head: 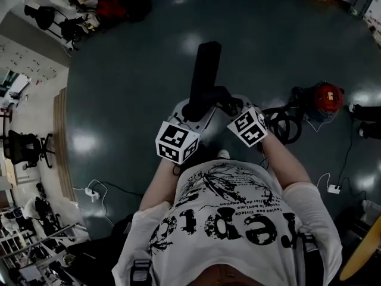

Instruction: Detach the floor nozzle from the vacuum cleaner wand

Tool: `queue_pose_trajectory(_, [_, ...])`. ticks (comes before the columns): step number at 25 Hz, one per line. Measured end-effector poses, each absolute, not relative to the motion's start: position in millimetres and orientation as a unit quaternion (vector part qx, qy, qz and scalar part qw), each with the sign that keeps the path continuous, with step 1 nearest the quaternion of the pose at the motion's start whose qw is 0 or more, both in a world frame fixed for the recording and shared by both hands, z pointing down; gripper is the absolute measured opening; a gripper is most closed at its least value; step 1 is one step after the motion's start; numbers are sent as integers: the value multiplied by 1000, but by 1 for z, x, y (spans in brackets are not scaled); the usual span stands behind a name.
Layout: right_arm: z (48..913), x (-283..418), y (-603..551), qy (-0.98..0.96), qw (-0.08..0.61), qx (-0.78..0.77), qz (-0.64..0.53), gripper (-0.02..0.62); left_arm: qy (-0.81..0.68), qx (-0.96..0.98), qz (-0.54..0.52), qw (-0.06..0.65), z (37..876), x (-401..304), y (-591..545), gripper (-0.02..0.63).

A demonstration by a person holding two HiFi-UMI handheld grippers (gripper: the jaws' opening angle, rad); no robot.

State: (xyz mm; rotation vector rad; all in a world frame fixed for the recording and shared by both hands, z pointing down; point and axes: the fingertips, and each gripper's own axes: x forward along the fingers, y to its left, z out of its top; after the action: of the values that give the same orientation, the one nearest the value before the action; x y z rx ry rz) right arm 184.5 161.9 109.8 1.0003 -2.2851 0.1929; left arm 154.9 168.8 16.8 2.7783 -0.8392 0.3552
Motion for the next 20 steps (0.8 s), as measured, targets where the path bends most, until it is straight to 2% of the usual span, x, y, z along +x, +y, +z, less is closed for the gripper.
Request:
queue_pose_trajectory(6, [111, 185, 166, -855, 319, 397, 101, 178, -325, 927, 137, 129, 9, 157, 179, 138])
queue_pose_trajectory(9, [127, 192, 172, -845, 332, 403, 114, 178, -336, 927, 52, 159, -31, 153, 176, 133])
queue_pose_trajectory(11, [135, 193, 178, -845, 336, 401, 112, 179, -342, 928, 47, 141, -50, 146, 173, 133])
queue_pose_trajectory(14, [138, 190, 177, -848, 336, 394, 110, 179, -339, 930, 95, 104, -45, 142, 169, 133])
queue_pose_trajectory(20, [154, 188, 178, -848, 349, 383, 111, 178, -324, 924, 96, 177, 4, 136, 182, 134])
